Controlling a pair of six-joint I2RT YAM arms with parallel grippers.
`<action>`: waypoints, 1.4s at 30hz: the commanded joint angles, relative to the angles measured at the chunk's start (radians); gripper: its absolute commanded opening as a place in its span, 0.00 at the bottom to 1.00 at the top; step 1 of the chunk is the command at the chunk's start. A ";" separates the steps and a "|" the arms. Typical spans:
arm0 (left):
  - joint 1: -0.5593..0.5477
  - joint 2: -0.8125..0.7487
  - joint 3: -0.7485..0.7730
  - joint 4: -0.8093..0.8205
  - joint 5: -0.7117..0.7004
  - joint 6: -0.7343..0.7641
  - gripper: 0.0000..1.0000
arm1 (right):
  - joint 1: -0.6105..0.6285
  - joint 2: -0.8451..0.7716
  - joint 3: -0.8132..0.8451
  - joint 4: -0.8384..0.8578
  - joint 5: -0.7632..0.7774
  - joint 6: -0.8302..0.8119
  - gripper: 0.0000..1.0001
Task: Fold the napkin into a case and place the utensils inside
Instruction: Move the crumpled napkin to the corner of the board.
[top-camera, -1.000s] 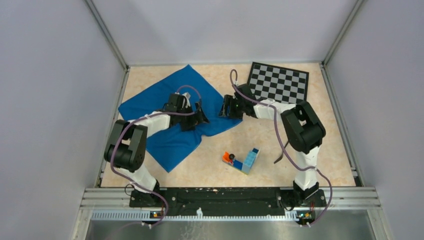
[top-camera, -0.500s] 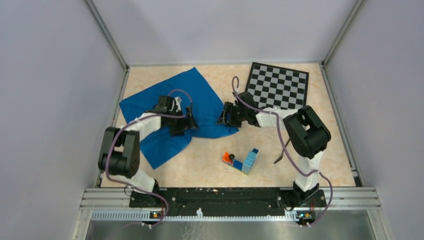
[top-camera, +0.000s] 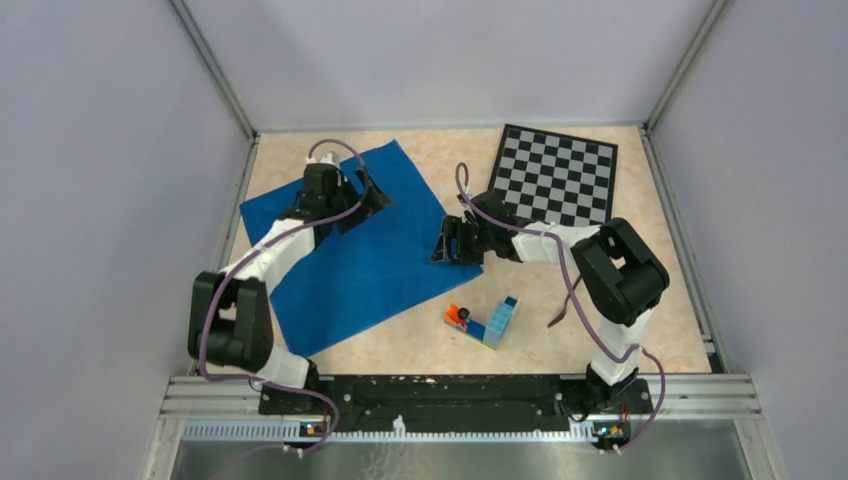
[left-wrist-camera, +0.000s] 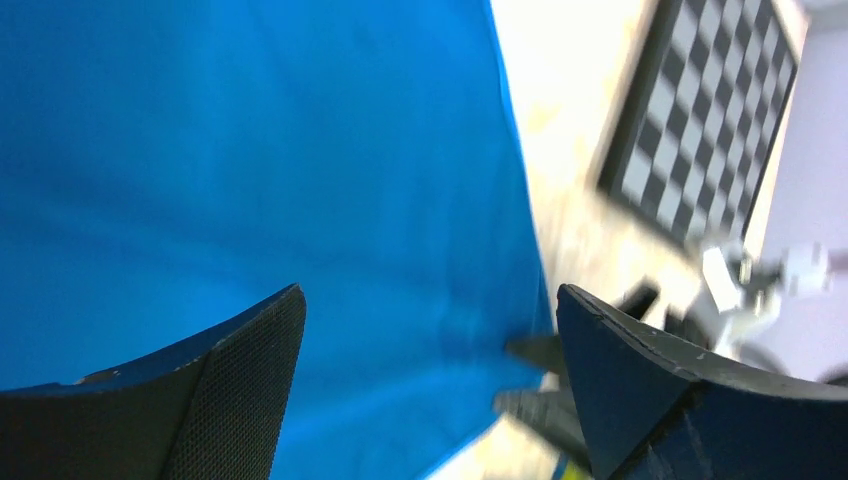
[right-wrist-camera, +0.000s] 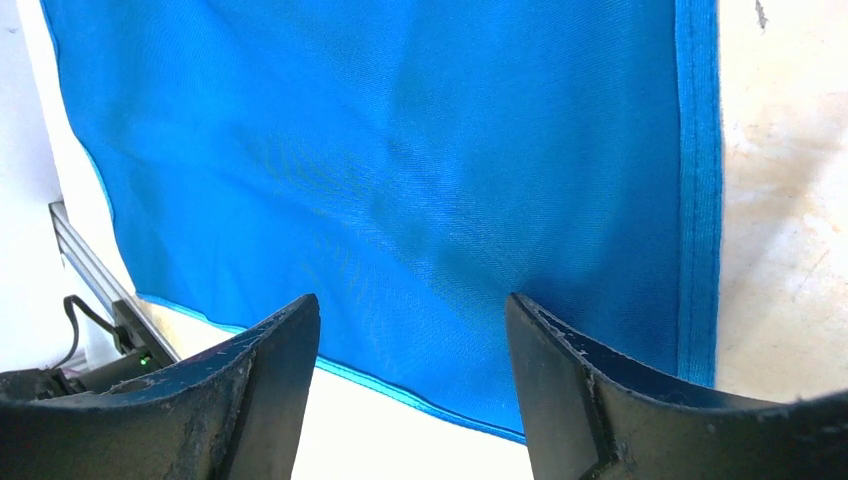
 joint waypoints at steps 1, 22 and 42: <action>0.005 0.201 0.141 0.231 -0.154 -0.107 0.99 | 0.011 -0.025 0.004 0.016 0.035 -0.052 0.68; 0.025 0.804 0.575 0.394 -0.131 0.086 0.99 | 0.081 0.074 0.059 0.004 0.068 -0.026 0.64; 0.094 0.734 0.781 0.086 0.233 0.158 0.99 | 0.086 0.071 0.393 -0.474 0.425 -0.271 0.72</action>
